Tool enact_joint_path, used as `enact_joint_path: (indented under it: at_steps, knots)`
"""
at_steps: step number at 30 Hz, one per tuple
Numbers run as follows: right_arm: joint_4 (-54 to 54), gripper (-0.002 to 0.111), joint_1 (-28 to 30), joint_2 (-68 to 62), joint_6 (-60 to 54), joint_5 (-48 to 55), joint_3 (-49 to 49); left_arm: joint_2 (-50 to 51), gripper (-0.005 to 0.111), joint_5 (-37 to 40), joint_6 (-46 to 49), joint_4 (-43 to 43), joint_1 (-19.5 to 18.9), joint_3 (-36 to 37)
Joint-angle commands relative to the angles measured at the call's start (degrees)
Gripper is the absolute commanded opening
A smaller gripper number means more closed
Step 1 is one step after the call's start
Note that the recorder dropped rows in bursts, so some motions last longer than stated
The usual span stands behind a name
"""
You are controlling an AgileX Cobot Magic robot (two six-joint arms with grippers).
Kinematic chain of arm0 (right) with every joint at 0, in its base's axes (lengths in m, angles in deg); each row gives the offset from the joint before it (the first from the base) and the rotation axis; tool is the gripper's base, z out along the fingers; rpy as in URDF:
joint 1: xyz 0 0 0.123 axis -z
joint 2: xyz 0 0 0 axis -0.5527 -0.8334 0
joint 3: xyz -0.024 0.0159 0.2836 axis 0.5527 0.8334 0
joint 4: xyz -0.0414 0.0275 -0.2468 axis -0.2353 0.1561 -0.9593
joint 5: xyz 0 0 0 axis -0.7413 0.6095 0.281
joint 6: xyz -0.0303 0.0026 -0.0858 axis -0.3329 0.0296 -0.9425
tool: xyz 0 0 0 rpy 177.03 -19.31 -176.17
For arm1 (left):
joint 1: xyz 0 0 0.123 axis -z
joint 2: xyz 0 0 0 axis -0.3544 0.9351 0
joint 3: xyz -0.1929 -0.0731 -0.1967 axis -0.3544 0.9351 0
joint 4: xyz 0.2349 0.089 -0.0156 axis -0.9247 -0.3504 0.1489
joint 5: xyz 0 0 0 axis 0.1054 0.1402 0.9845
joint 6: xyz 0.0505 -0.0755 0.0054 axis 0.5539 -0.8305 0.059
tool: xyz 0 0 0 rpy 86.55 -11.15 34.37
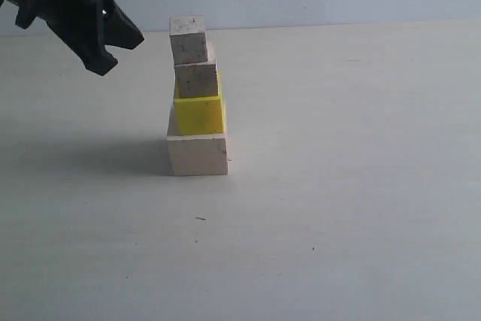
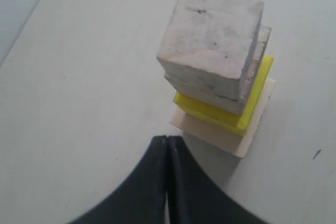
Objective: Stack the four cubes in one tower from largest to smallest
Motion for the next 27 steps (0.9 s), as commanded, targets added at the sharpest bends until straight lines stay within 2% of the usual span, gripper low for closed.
enact_joint_path:
  at_steps: [1,9,15,27]
  knots:
    - [0.2,0.0,0.1,0.3,0.0,-0.4,0.3,0.8,0.0,-0.9,7.1,8.1,-0.9,-0.2]
    - [0.0,0.0,-2.2,0.3,0.0,-0.4,0.3,2.2,0.0,-1.1,9.2,10.3,-0.9,-0.2]
    - [0.0,0.0,-2.3,0.3,0.0,-0.3,0.3,2.2,0.0,-1.2,11.4,13.5,-0.9,-0.2]
    - [0.0,0.0,-2.3,0.3,0.0,-0.2,0.3,2.9,0.0,-1.5,12.2,13.9,-0.9,-0.2]
